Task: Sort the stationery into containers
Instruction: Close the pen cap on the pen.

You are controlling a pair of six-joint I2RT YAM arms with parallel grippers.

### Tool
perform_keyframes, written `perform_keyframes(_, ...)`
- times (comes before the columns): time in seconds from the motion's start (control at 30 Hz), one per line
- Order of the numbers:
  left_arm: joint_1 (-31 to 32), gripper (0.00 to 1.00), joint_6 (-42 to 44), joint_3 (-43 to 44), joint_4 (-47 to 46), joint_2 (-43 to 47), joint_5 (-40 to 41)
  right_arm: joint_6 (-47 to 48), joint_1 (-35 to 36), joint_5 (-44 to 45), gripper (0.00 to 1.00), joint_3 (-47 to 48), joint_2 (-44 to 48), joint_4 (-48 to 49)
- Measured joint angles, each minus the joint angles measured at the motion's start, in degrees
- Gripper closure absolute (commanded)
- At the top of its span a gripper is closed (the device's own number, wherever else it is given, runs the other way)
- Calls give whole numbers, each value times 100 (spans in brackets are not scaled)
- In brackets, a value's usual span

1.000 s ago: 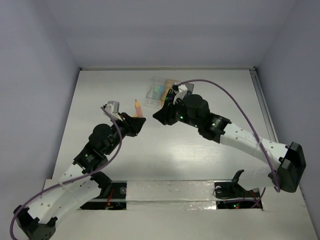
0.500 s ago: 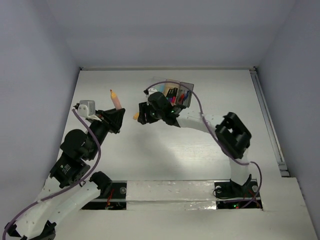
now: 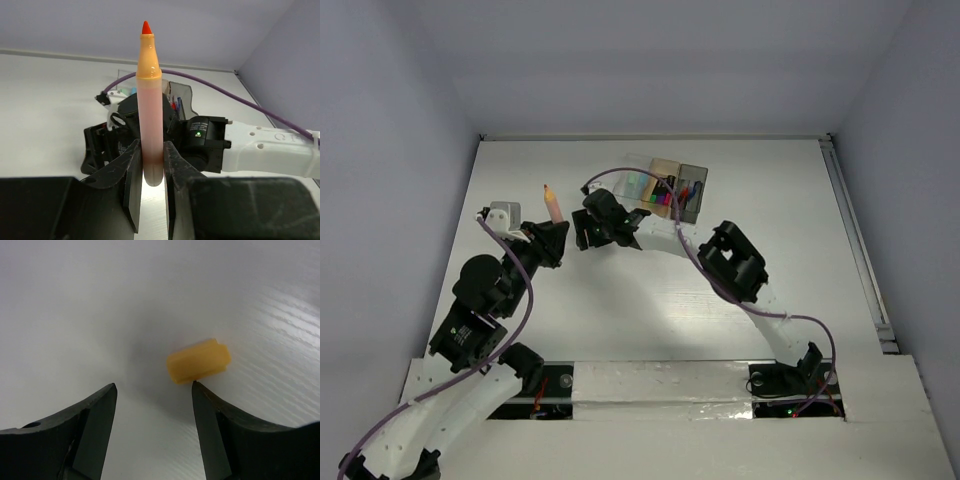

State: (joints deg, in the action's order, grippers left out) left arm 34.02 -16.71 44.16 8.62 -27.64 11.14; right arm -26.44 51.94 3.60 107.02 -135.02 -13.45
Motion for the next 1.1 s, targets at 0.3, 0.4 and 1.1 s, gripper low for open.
perform_keyframes(0.3, -520, 100, 39, -57, -66, 0, -656, 350, 129, 745, 35, 1202, -717, -439)
perform_keyframes(0.4, -675, 100, 42, -61, -116, -11, -868, 422, 142, 927, 35, 1421, -831, -610)
perform_keyframes(1.1, -940, 100, 42, -70, -280, -122, -1423, 791, 140, 1554, 78, 2446, -1480, -820)
